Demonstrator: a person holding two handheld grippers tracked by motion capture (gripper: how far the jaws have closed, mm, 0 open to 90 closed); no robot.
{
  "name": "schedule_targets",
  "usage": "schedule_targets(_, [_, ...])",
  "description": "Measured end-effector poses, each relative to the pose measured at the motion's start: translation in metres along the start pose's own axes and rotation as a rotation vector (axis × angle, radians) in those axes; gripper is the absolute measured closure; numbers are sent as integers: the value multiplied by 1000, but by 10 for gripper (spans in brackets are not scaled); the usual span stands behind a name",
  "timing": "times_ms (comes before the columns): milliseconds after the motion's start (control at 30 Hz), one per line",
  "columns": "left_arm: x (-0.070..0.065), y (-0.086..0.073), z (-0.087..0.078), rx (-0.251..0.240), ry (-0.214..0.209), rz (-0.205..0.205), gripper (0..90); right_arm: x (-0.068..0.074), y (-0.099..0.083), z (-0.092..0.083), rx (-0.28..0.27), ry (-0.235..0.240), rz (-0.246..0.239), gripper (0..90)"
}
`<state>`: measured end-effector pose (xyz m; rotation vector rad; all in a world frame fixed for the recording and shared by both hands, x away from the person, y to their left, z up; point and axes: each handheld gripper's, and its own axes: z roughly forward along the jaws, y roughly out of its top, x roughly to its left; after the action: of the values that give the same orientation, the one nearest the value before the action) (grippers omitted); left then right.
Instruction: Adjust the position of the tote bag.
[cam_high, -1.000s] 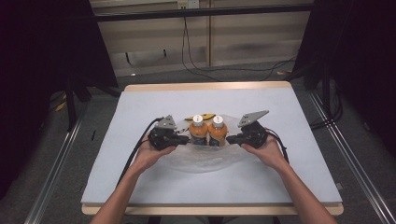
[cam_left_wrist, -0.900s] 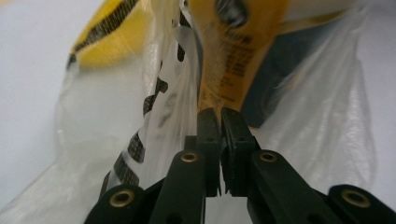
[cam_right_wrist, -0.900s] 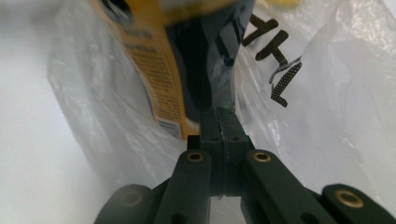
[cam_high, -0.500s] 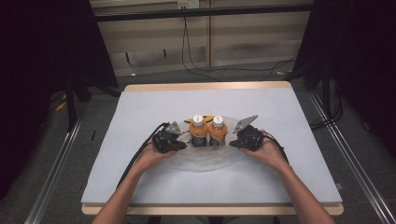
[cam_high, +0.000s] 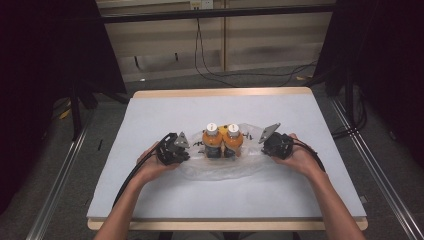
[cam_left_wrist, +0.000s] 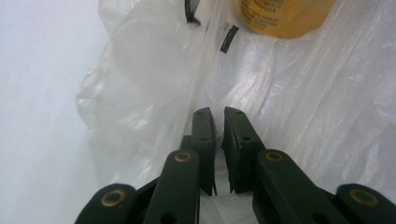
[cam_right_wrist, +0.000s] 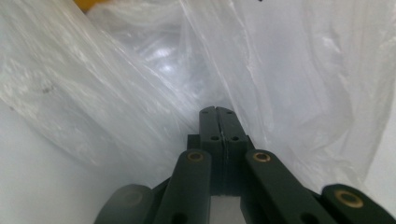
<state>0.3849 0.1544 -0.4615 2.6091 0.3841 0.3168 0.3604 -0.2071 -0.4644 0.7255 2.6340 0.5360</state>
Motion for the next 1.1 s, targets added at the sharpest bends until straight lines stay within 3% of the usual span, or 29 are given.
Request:
schedule_targets(133, [-2, -3, -4, 35, 13, 31, 847, -7, -6, -3, 30, -5, -19, 900])
schedule_targets(300, [0, -8, -7, 51, 7, 36, 861, -12, -14, -9, 83, 12, -16, 900])
schedule_targets(433, [4, -14, -10, 59, 23, 23, 871, -15, -19, -13, 126, 29, -36, 900])
schedule_targets(467, [8, -19, -11, 34, -3, -1, 878, -16, -22, -16, 149, 41, -28, 900])
schedule_targets(733, [12, -25, -13, 21, -15, -24, 900, -19, -32, -22, 183, 40, -7, 900])
schedule_targets(967, [10, -29, -14, 4, 0, -49, 900, -25, -43, -25, 153, 36, 17, 900])
schedule_targets(1000, [11, -29, -14, 5, -3, -55, 900, -26, -45, -26, 150, 40, 39, 900])
schedule_targets(1100, [13, -30, -15, -1, -21, -73, 900, -25, -46, -26, 146, 34, 36, 900])
